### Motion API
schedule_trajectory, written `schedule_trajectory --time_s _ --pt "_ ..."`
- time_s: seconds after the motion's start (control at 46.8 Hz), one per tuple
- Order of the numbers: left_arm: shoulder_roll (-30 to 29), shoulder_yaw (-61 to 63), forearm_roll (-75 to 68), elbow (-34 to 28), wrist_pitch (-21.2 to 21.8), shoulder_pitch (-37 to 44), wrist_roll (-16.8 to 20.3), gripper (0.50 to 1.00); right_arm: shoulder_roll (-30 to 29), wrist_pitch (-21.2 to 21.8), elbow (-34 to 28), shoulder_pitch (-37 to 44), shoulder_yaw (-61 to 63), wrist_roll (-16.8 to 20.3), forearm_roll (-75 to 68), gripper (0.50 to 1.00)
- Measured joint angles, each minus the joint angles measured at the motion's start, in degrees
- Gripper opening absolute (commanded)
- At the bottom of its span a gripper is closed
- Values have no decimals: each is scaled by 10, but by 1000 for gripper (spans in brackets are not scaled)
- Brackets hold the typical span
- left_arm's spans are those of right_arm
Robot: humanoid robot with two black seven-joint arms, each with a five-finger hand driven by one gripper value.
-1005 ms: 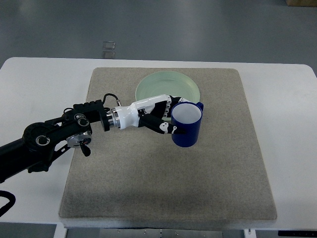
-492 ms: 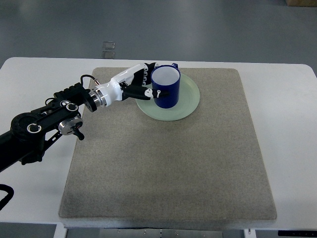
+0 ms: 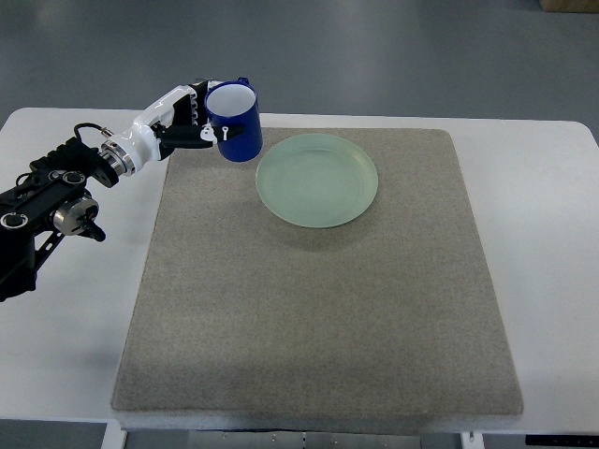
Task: Place cup left of plate with left hand
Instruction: 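Lift the blue mug over the plate toward the mat's far corner, then lower the blue mug onto the mat beside the plate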
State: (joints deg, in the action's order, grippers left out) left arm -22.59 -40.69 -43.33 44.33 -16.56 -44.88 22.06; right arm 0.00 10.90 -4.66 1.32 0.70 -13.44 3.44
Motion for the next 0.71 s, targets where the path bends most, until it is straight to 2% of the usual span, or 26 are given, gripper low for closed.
schedule_trajectory --time_s 0.257,0.556,0.706 --pt "-19 10 -8 -34 -20 20 60 643 0 0 0 0 0 0 0 932" --pt "-10 11 -2 -71 -20 31 62 645 0 0 0 0 0 0 0 932" --pt "17 12 -2 -83 -16 38 62 651 0 0 0 0 0 0 0 932"
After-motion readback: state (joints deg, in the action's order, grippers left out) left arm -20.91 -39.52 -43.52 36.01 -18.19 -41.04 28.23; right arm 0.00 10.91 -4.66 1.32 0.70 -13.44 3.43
